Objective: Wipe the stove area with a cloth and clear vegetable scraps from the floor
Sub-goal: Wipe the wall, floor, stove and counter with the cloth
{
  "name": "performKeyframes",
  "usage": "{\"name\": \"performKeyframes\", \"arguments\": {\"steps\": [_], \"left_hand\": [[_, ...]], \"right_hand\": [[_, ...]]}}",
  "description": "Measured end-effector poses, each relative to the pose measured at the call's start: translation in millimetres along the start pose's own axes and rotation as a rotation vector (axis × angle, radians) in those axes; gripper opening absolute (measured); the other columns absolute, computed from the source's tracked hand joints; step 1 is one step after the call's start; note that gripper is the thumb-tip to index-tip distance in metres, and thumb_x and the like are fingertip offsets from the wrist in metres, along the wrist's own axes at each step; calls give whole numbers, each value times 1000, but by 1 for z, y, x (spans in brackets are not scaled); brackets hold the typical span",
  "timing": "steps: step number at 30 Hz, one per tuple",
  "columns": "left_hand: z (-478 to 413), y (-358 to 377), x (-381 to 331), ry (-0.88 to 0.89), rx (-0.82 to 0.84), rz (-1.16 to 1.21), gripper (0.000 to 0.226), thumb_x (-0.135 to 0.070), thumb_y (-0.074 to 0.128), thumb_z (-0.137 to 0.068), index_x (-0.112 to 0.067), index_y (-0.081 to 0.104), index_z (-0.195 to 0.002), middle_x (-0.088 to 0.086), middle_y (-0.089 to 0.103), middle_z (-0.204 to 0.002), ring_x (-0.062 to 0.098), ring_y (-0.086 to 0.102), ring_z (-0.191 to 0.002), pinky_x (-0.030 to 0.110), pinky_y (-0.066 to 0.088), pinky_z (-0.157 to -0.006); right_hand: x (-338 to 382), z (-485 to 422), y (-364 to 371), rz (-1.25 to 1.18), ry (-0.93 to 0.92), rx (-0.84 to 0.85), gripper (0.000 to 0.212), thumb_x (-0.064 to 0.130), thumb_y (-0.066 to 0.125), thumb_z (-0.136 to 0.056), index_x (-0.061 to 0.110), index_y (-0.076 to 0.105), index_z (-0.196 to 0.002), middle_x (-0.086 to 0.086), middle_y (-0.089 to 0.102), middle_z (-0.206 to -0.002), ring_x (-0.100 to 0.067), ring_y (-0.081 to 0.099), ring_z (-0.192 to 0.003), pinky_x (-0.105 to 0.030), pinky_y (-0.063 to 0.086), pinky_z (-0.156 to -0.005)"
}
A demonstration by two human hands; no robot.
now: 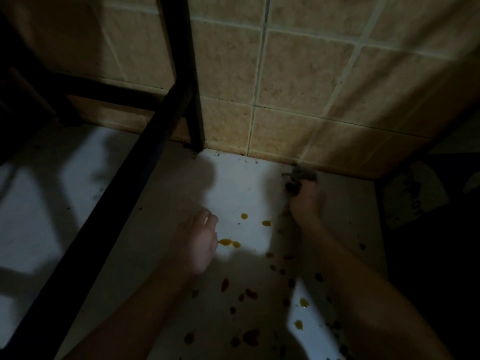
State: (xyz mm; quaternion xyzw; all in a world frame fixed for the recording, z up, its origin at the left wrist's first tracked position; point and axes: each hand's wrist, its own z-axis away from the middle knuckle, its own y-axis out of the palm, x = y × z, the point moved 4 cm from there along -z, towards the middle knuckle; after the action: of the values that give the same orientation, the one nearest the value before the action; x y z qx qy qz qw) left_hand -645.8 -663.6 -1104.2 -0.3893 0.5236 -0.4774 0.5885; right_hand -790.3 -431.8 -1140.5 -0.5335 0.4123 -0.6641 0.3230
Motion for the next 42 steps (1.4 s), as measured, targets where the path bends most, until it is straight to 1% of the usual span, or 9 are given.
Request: {"name": "performKeyframes", "arguments": {"steps": [5,9,12,15,19,24,31,36,42], "left_hand": [[2,-2,19,-10,-18,36,31,-26,46,-94,-16,51,-122,4,48,-127,23,49,-113,39,42,-95],[4,1,30,-53,6,38,35,-28,44,-95,-17,49,-128,4,48,-131,23,49,-114,38,41,-96],[4,2,32,-87,-12,59,35,-27,46,-95,-17,49,-129,5,48,-131,21,50,-112,37,42,-94],[3,1,34,-116,-21,77,35,-25,46,-97,-16,48,-130,5,48,-132,21,49,-112,35,39,-93],[6,3,36,-83,-18,65,34,-26,43,-97,-17,48,-129,5,45,-133,23,49,-111,36,39,-93],[7,8,31,-87,18,62,33,-25,45,-95,-16,49,-127,6,43,-135,26,47,-116,38,39,-97],[7,12,6,22,-27,56,27,-23,48,-92,-17,54,-117,4,49,-124,23,52,-106,36,44,-90],[16,10,3,29,-23,80,21,-21,53,-90,-16,57,-110,4,50,-116,23,52,-101,37,45,-90],[22,-8,4,34,-50,127,21,-17,54,-90,-11,59,-110,8,55,-113,28,56,-99,40,47,-87]], "right_hand": [[73,10,24,-71,-236,119,26,10,51,-87,13,63,-110,-13,60,-116,-32,54,-109,-37,44,-93],[114,6,41,94,-407,221,31,7,47,-89,15,62,-115,-12,60,-120,-34,51,-111,-35,37,-93],[137,15,60,176,-569,337,34,9,47,-87,18,59,-118,-12,59,-118,-36,49,-104,-36,41,-89],[140,18,68,225,-645,338,34,10,45,-89,17,55,-121,-12,54,-122,-37,45,-102,-39,41,-84],[129,10,60,215,-536,230,27,8,46,-90,12,57,-114,-11,52,-123,-36,42,-103,-40,39,-77],[92,1,36,90,-373,154,30,5,46,-89,13,61,-113,-12,58,-120,-34,51,-107,-36,38,-91],[-23,5,-9,52,-62,41,34,-4,45,-86,6,62,-114,-18,57,-123,-40,51,-112,-49,42,-98],[-103,26,-44,75,154,-45,31,0,45,-91,3,61,-117,-23,56,-122,-43,50,-111,-47,43,-96],[-95,61,-39,-35,161,-64,31,2,44,-91,2,60,-117,-22,58,-120,-40,53,-108,-47,45,-95]]}}
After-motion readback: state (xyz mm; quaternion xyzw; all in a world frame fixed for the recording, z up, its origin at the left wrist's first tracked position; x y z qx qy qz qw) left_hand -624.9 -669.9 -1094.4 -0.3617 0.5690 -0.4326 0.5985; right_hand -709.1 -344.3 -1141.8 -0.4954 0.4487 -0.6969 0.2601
